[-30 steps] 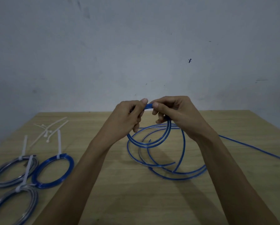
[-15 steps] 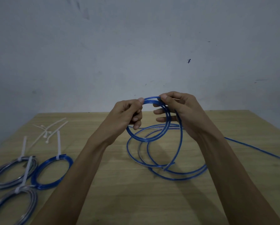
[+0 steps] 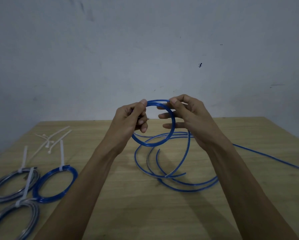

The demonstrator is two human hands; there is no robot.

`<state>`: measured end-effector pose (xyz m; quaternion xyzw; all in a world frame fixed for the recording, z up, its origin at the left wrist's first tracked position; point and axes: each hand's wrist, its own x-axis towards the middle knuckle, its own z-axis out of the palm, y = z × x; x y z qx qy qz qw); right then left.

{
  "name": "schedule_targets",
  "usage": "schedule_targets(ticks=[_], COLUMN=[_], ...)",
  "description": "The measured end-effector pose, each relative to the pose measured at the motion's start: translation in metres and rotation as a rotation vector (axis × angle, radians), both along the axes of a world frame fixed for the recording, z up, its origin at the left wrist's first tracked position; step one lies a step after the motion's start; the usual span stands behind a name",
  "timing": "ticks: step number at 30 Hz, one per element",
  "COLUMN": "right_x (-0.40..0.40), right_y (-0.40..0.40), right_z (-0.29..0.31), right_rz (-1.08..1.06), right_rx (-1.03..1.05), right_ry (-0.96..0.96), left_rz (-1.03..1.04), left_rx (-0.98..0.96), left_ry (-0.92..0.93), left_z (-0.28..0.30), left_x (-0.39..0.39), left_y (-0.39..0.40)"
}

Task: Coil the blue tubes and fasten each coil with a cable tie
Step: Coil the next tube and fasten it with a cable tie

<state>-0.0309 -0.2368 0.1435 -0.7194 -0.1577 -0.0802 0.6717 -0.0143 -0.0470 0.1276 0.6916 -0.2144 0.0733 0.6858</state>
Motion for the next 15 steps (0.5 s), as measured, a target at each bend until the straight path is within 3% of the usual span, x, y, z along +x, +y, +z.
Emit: schedule_targets(ticks=[6, 10, 15], right_x=[0.004, 0.011, 0.009], right_y=[0.013, 0.014, 0.012], right_z=[-0.012, -0.016, -0.017], right_rz=[0.013, -0.092, -0.025], right_rx=[-0.019, -0.043, -0.232], right_ry=[-0.03, -0.117, -0.155], left_rz=[0.089, 0.069, -0.032], left_rx=[-0.126, 0.019, 0.214], left_ry=[0.032, 0.053, -0.038], left_z=[-0.005, -0.008, -0.007], left_x=[0.005, 0.006, 0.003], left_y=[-0.004, 0.001, -0.002])
